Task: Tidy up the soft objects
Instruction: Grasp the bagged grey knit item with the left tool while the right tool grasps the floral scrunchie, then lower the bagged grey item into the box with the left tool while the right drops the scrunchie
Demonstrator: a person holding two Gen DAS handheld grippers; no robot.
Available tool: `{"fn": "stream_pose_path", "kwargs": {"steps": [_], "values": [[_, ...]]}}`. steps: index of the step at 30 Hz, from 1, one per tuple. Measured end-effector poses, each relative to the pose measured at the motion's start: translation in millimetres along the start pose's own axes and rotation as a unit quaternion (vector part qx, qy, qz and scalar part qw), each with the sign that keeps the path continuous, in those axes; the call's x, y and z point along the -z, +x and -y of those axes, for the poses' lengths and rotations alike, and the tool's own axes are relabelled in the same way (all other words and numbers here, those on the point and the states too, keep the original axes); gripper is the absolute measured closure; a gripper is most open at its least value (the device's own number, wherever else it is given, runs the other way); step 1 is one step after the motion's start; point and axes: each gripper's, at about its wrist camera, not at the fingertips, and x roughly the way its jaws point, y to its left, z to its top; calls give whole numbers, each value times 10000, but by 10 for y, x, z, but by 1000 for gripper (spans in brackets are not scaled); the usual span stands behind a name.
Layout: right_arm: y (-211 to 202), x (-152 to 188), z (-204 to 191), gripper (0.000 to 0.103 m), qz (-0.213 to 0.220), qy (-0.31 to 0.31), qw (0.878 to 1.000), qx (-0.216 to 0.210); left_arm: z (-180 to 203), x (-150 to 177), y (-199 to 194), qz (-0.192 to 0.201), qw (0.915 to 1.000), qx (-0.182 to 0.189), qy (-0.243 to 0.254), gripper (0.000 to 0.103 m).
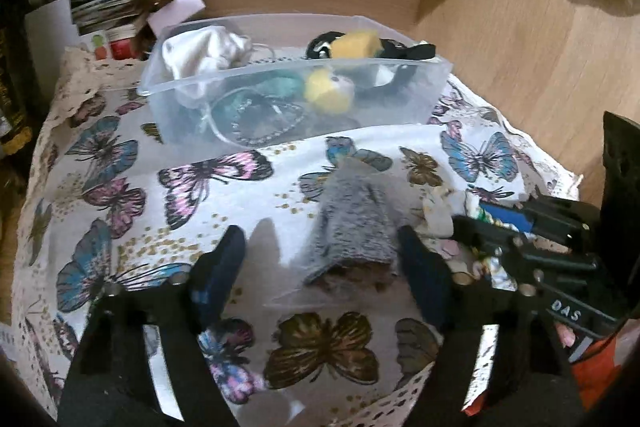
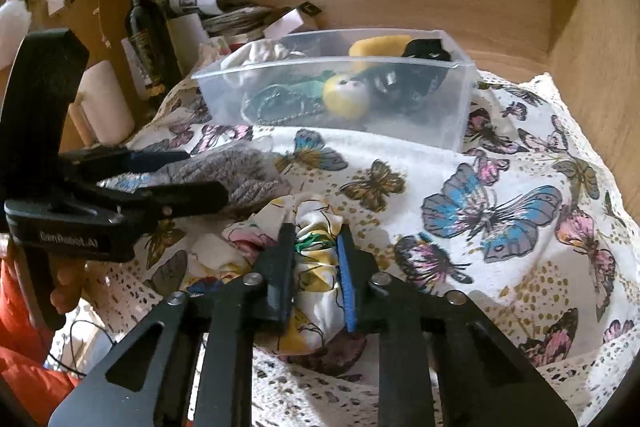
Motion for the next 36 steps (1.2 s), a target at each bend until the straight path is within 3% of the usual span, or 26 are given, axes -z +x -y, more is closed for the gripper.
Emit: {"fn": "stream_pose_path", "kwargs": {"steps": [2, 5, 13, 26, 36], "values": [[-25, -33, 18, 88, 87, 41, 9999, 42, 29, -7, -4, 38, 10000, 65, 57, 50], [-77, -98, 56, 89, 211, 62, 9997, 99, 64, 4, 3, 57, 9998, 110, 136, 68], [-234, -346, 133, 89, 635, 91, 9976, 256, 88, -62, -119, 367, 9990, 47, 265, 72], [-447, -940, 139, 89, 1463, -78, 9884, 401, -135, -640, -598, 1384, 9901, -214, 59, 72], [-208, -1422, 109, 89, 1566, -282, 9859, 518, -342, -1024, -505, 1505, 9878, -365, -152, 72]]}}
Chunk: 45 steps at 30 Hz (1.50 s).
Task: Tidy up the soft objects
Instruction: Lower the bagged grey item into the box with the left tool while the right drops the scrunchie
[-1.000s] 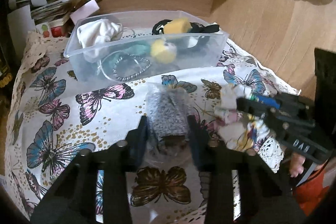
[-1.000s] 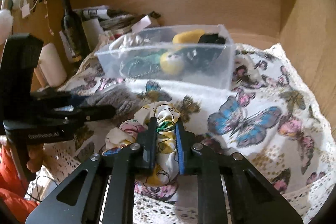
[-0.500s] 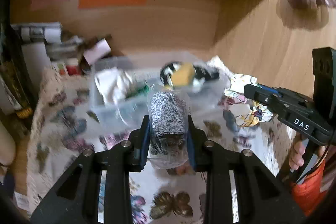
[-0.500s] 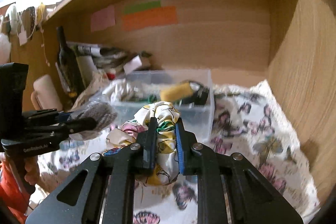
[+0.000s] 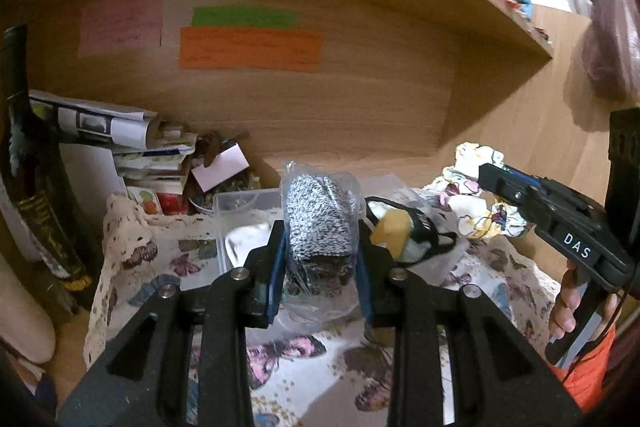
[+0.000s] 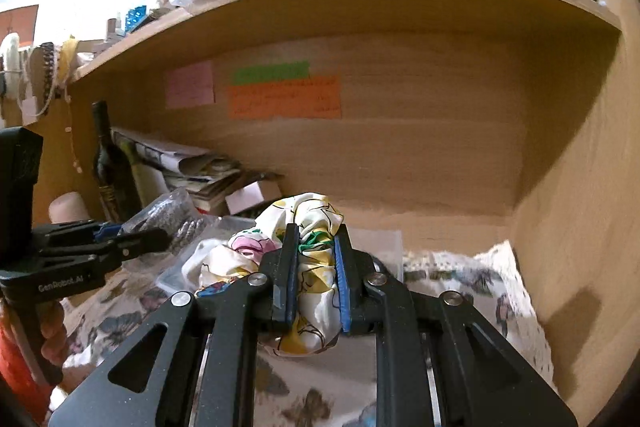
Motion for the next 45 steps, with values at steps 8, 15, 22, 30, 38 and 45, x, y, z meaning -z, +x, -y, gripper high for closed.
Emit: {"fn": "stream_pose_path", "kwargs": {"steps": [8, 15, 22, 30, 38, 45], "values": [[436, -59, -71, 89, -323, -108, 9994, 37, -1, -11, 476, -462, 9989, -9, 88, 72], [724, 31, -78, 89, -670, -125, 9977, 28, 57, 66, 817, -864, 9957, -7, 340, 72], [991, 168, -72, 85, -1109, -209, 9936, 69, 90, 179, 969, -1136, 9923, -32, 502, 72], [1018, 221, 2, 62, -1348, -110, 9908, 62, 73, 188, 919, -1118, 9925, -42, 485, 47], [669, 42, 11, 59, -917, -108, 9957, 31, 33, 43, 526, -584, 9976, -82, 355, 43], [66, -111, -63, 57, -247, -151, 9996, -34, 116, -64, -72, 142, 9992, -123, 351, 42]]}}
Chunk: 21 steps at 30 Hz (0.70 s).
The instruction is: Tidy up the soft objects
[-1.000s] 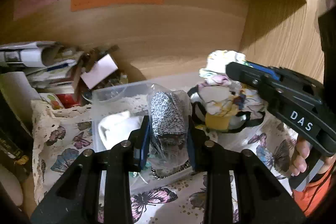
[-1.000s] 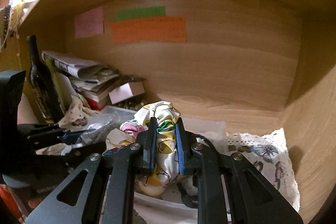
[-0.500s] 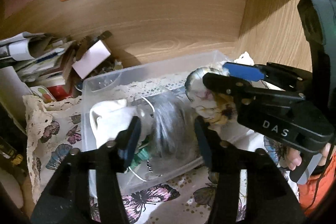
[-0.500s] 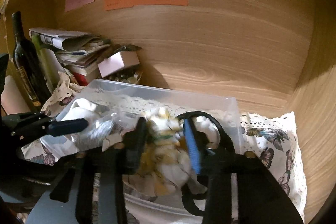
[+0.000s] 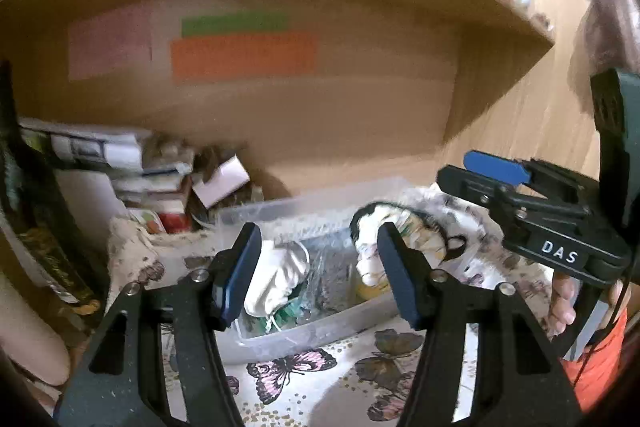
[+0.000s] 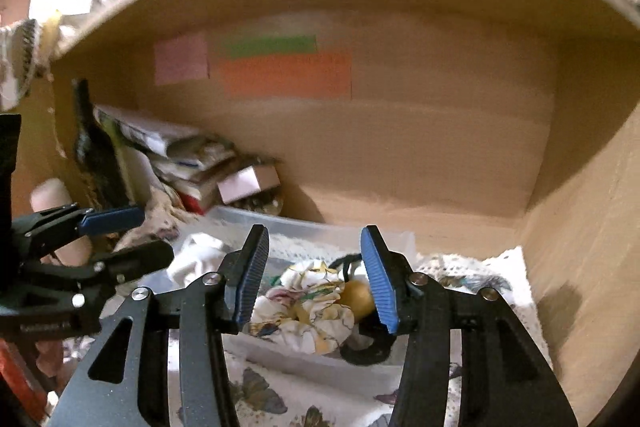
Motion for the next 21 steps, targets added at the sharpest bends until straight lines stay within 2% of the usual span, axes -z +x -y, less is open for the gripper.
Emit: {"fn": "stream_pose_path", "kwargs": {"steps": [6, 11, 14, 18, 21], "values": [[-492, 13, -66, 47, 519, 32, 9986, -79, 101, 6, -450, 619, 9979, -150, 101, 31], [-826, 76, -134, 32, 861, 9, 9962, -99, 169, 70, -762, 955, 9951, -213, 105, 22], [-916, 110, -174, 23, 993, 30, 9950, -123, 189, 103, -874, 1124, 9932, -313, 53, 13], [-1004, 163, -218, 19, 1094, 26, 9939, -123, 235, 148, -979, 1238, 9917, -348, 21, 7], [-1047, 191, -223, 12, 1136, 80, 9934, -150, 267, 170, -1033, 1288, 9909, -383, 17, 2]]}}
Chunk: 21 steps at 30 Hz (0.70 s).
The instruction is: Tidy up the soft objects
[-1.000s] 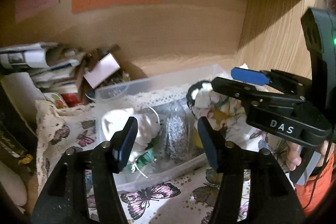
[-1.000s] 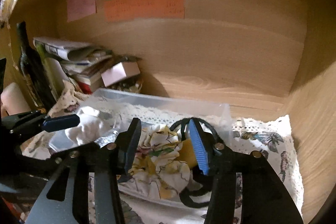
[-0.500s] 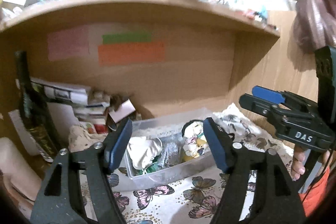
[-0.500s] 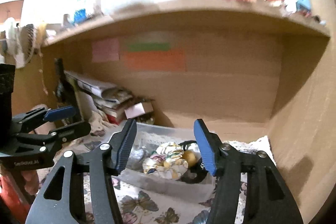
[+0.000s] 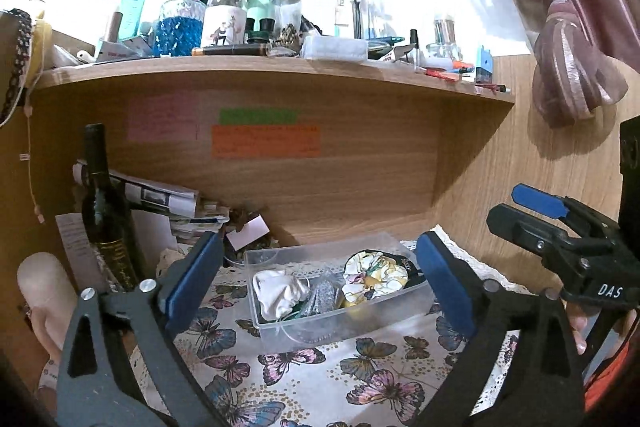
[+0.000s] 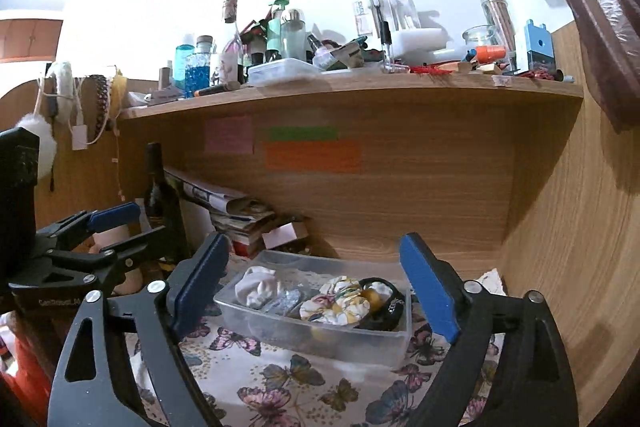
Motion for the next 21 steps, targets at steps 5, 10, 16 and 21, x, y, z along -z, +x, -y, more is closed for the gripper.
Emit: {"fn": "stream_pose_path", "kwargs": {"steps": [5, 10, 16, 21], "values": [[-61, 50, 12, 3, 68, 104, 9999, 53, 27, 39, -77, 97, 9999, -74, 1, 0], [-98, 66, 2, 2, 77, 115, 9999, 101, 61, 72, -91, 72, 10000, -56, 25, 0], [-123, 66, -8, 1, 116, 77, 9998, 107, 63, 77, -108, 111, 9999, -61, -9, 0], [-135, 53, -30, 1, 146, 46, 9998, 100, 52, 84, -106, 95, 9999, -81, -15, 0]]}}
